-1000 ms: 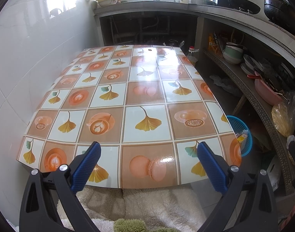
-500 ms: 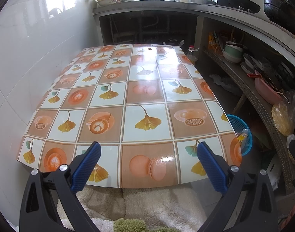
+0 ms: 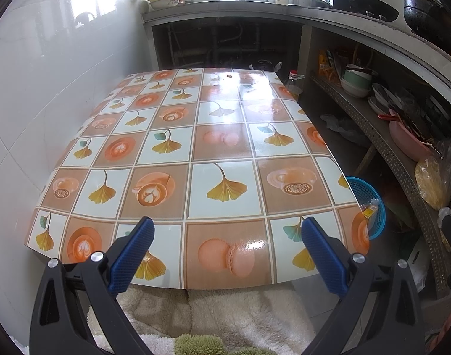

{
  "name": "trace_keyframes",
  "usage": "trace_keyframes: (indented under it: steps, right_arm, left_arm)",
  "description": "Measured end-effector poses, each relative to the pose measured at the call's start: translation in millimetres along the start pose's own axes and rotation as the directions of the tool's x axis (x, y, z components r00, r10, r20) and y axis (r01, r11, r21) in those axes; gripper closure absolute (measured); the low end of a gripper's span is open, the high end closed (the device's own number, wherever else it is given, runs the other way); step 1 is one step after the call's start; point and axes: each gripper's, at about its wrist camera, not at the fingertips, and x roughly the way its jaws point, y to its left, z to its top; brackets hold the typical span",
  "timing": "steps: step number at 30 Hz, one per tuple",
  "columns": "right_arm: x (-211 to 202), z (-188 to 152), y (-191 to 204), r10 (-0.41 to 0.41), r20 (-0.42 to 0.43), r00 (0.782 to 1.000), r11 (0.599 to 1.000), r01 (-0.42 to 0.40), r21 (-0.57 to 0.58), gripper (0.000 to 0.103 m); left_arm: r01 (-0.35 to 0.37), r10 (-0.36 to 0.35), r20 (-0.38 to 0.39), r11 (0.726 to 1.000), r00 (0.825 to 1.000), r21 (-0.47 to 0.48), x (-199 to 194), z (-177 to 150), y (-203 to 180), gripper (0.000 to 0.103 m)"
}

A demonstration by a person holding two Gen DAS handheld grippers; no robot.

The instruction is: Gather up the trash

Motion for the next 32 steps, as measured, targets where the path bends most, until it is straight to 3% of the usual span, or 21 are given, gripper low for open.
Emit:
trace_keyframes:
  steps: [32]
  right_arm:
    - [0.0, 0.5, 0.1, 0.003, 0.001, 1.000, 1.000, -0.003, -0.002, 0.008]
  left_arm:
    - [0.002, -0.002, -0.003, 1.000, 1.000, 0.000, 0.2, 0.0, 0.9, 0.006]
